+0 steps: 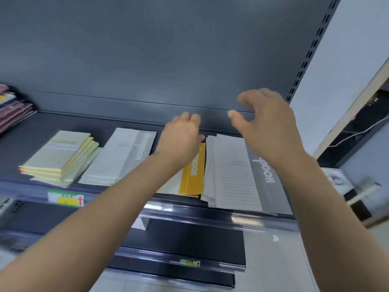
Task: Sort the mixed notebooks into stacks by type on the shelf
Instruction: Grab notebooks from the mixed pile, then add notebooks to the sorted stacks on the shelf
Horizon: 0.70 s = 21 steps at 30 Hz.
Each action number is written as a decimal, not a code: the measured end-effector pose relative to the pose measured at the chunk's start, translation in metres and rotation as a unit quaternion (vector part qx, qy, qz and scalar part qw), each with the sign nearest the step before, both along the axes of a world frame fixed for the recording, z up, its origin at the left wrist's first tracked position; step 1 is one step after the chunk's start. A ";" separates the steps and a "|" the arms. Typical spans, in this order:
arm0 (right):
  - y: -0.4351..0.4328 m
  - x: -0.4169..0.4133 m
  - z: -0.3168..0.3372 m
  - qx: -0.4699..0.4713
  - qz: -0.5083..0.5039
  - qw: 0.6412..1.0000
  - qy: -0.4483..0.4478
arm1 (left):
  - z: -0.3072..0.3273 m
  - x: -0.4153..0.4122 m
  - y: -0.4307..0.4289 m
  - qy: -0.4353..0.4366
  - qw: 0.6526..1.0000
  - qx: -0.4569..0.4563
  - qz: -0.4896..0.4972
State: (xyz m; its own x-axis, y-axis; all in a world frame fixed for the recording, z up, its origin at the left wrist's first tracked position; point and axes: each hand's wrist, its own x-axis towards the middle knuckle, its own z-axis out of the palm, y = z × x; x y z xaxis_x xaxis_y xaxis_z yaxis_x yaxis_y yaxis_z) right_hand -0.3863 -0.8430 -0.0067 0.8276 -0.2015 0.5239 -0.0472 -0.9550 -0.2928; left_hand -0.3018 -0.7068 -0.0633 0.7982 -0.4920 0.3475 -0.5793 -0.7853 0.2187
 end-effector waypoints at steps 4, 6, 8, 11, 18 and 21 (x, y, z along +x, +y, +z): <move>0.068 0.030 0.014 -0.062 0.068 0.996 0.013 | 0.040 0.007 0.082 -0.150 0.988 -0.042 -0.004; 0.107 0.042 0.020 -0.080 0.095 0.992 -0.007 | 0.052 0.007 0.129 -0.209 0.977 -0.038 0.013; 0.150 0.052 0.025 -0.087 0.122 0.988 -0.035 | 0.062 0.004 0.179 -0.239 0.970 -0.025 0.041; 0.219 0.064 0.030 -0.102 0.152 0.980 -0.078 | 0.074 0.001 0.255 -0.275 0.958 -0.007 0.075; 0.386 0.086 0.043 -0.085 0.205 0.966 -0.132 | 0.091 -0.004 0.425 -0.305 0.942 -0.022 0.139; 0.438 0.099 0.044 -0.068 0.205 0.967 -0.137 | 0.095 -0.002 0.481 -0.306 0.937 -0.034 0.163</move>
State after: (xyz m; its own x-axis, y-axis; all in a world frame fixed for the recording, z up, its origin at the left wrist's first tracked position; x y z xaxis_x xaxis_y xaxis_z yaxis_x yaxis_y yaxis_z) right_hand -0.2873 -0.4047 0.0375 0.6491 0.2009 0.7337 0.4052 -0.9076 -0.1100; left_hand -0.3041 -0.2257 0.0321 0.5435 -0.2167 0.8109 -0.3450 -0.9384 -0.0196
